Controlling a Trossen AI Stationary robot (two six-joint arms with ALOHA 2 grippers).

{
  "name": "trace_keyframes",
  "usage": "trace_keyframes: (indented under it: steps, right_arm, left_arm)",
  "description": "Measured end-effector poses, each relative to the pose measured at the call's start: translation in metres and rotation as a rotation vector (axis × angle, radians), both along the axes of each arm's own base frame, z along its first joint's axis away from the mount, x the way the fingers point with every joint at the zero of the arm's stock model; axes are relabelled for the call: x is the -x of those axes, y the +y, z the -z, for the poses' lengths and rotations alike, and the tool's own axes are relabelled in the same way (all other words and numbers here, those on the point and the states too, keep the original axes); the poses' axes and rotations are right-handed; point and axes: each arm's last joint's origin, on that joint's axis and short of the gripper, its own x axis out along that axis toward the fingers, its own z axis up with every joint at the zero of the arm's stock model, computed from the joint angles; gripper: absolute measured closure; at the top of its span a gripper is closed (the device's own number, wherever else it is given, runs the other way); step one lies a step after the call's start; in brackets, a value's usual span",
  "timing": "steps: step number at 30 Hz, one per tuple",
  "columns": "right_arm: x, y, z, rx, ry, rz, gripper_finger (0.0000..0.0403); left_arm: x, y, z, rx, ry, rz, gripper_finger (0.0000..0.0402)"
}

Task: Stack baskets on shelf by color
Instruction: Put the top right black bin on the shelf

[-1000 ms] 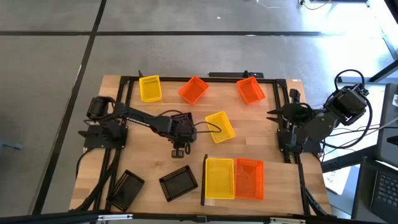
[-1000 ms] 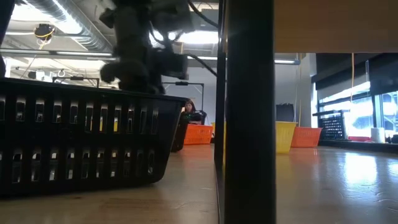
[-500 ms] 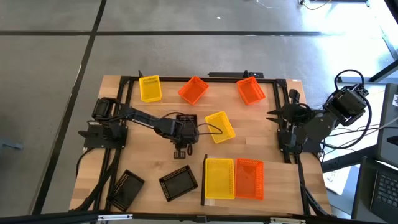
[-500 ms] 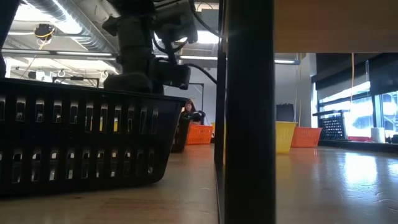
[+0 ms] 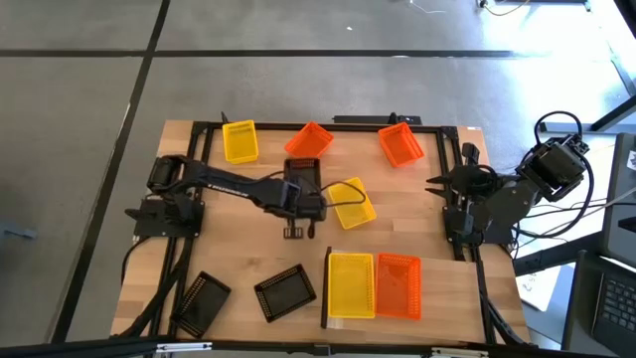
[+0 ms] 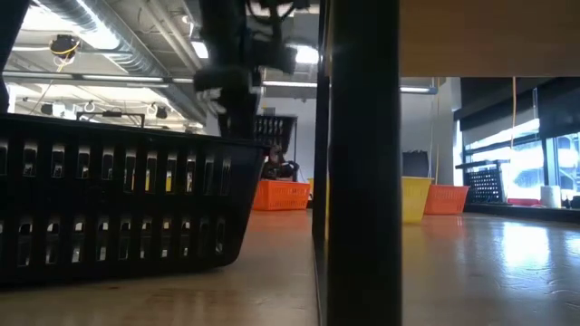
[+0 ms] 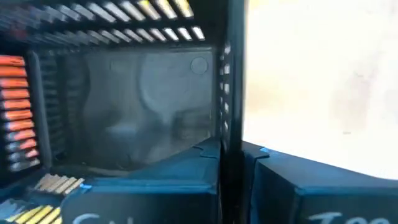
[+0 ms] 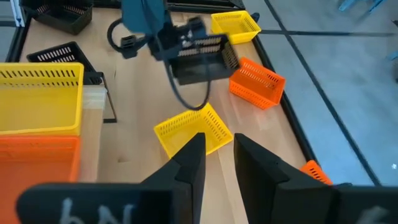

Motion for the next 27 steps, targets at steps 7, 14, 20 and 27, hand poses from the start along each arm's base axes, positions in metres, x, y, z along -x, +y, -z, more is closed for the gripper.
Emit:
trace_keyframes:
  steps: [7, 14, 20, 27]
  right_arm:
    - [-0.001, 0.001, 0.001, -0.011, 0.011, -0.008, 0.0322]
    - [-0.005, -0.005, -0.001, 0.092, -0.069, 0.124, 0.0322]
    - [-0.010, -0.016, -0.003, 0.173, -0.128, 0.273, 0.0322]
    - [-0.024, -0.024, -0.001, 0.257, -0.046, 0.293, 0.0322]
  left_arm:
    - [-0.010, 0.006, -0.045, -0.249, -0.013, 0.097, 0.0401]
    - [-0.019, 0.018, -0.065, -0.512, 0.024, 0.202, 0.0401]
    - [-0.028, 0.022, -0.073, -0.665, 0.083, 0.335, 0.0401]
    - [-0.037, 0.020, -0.081, -0.786, 0.118, 0.480, 0.0401]
